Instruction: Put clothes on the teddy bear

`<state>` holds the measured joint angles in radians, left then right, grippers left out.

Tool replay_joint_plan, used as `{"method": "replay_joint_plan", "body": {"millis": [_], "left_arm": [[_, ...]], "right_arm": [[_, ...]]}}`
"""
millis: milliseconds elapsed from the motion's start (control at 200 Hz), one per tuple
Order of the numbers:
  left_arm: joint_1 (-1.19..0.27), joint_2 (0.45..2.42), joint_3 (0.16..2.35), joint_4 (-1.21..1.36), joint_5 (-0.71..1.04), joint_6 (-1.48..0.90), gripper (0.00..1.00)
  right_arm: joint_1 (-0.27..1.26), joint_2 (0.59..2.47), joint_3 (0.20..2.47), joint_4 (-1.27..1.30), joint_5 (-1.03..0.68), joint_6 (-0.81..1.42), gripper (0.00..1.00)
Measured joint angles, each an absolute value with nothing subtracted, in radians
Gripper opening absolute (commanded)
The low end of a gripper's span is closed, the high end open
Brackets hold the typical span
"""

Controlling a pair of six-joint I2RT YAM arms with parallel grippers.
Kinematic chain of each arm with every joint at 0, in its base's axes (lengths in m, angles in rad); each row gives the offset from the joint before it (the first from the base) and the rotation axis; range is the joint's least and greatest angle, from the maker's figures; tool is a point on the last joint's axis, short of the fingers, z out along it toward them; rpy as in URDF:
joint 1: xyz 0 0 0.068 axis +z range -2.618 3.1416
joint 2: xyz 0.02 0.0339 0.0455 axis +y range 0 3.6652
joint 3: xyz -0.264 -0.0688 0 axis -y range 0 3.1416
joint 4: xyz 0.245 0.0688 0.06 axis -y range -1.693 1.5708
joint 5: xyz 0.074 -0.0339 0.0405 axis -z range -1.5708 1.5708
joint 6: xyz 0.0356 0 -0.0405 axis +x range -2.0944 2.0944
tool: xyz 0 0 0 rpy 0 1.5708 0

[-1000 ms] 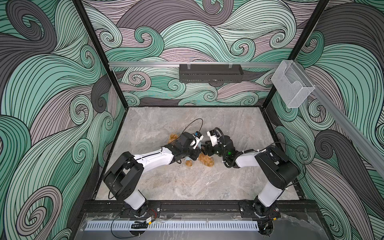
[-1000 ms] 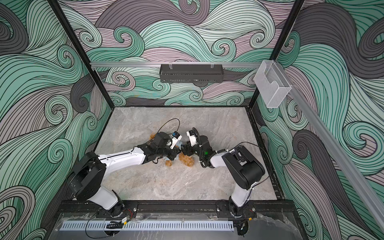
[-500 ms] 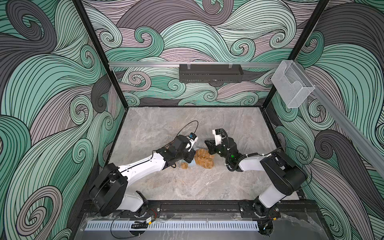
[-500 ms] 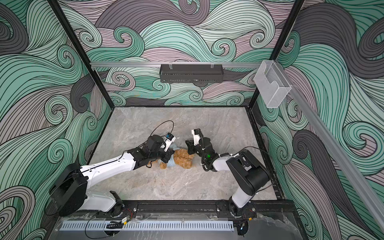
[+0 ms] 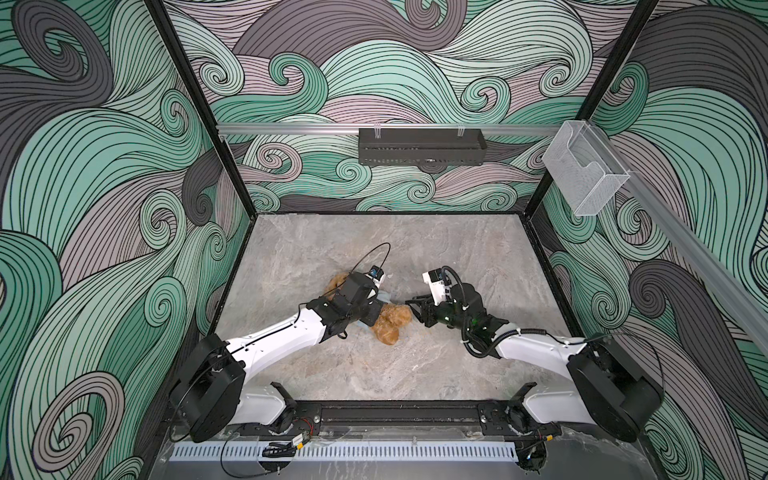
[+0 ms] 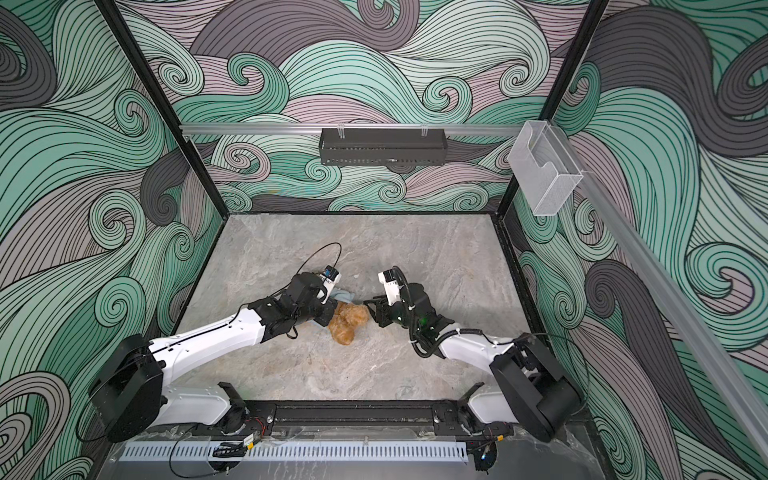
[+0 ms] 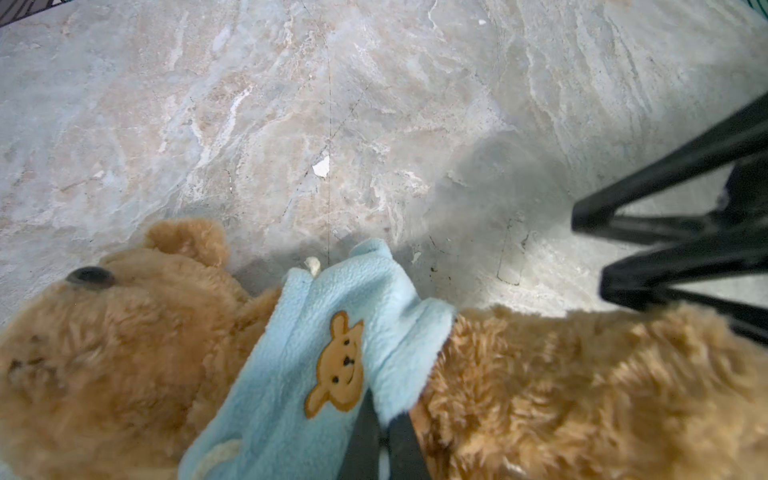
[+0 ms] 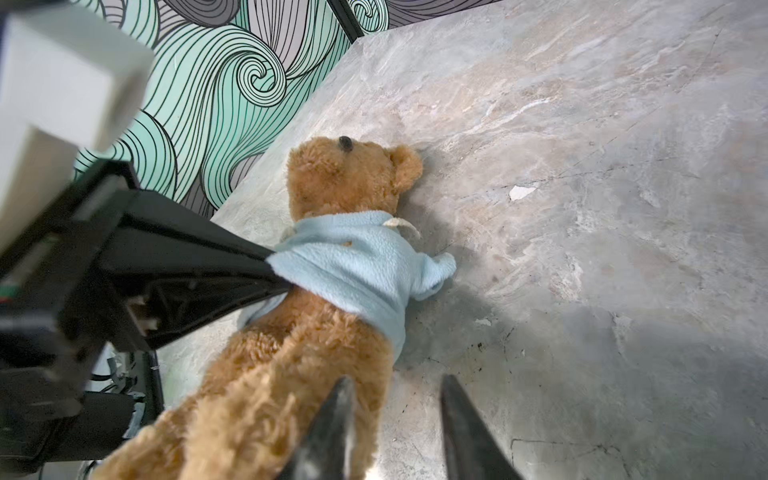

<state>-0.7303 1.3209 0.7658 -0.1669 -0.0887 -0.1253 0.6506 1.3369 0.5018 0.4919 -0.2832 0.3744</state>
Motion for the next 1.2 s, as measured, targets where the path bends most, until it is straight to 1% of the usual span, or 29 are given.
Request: {"method": "replay_joint_plan", "body": {"millis": [140,295,395,565,660,840,1025,1075,1181,1201], "left_arm": [[-0.731,1.318,0.752,-0.189,-0.082,-0.1,0.18],[-0.738,1.334,0.764,-0.227,-0.099,-0.067,0.34],[-0.753,1.36,0.78,-0.242,-0.129,-0.044,0.4],[-0.775,1.395,0.811,-0.256,-0.181,-0.017,0.42],[-0.776,1.419,0.832,-0.255,-0.204,-0.01,0.38],[-0.776,1.443,0.846,-0.238,-0.247,-0.01,0.31],[-0.776,1.453,0.851,-0.218,-0.279,-0.01,0.22],[-0.776,1.461,0.853,-0.213,-0.284,-0.01,0.17],[-0.776,1.469,0.854,-0.199,-0.289,-0.017,0.0],[-0.776,1.469,0.854,-0.197,-0.292,-0.019,0.0]], "right_arm": [[0.651,1.364,0.575,0.446,-0.283,0.351,0.42],[0.651,1.427,0.587,0.444,-0.294,0.357,0.42],[0.651,1.437,0.579,0.439,-0.295,0.36,0.41],[0.651,1.436,0.577,0.436,-0.295,0.359,0.41],[0.651,1.436,0.577,0.435,-0.295,0.353,0.43],[0.651,1.439,0.58,0.43,-0.295,0.324,0.51],[0.646,1.493,0.64,0.413,-0.299,0.284,0.56],[0.646,1.508,0.661,0.407,-0.302,0.27,0.57],[0.646,1.534,0.694,0.403,-0.316,0.25,0.64],[0.646,1.538,0.697,0.403,-0.319,0.241,0.65]]}}
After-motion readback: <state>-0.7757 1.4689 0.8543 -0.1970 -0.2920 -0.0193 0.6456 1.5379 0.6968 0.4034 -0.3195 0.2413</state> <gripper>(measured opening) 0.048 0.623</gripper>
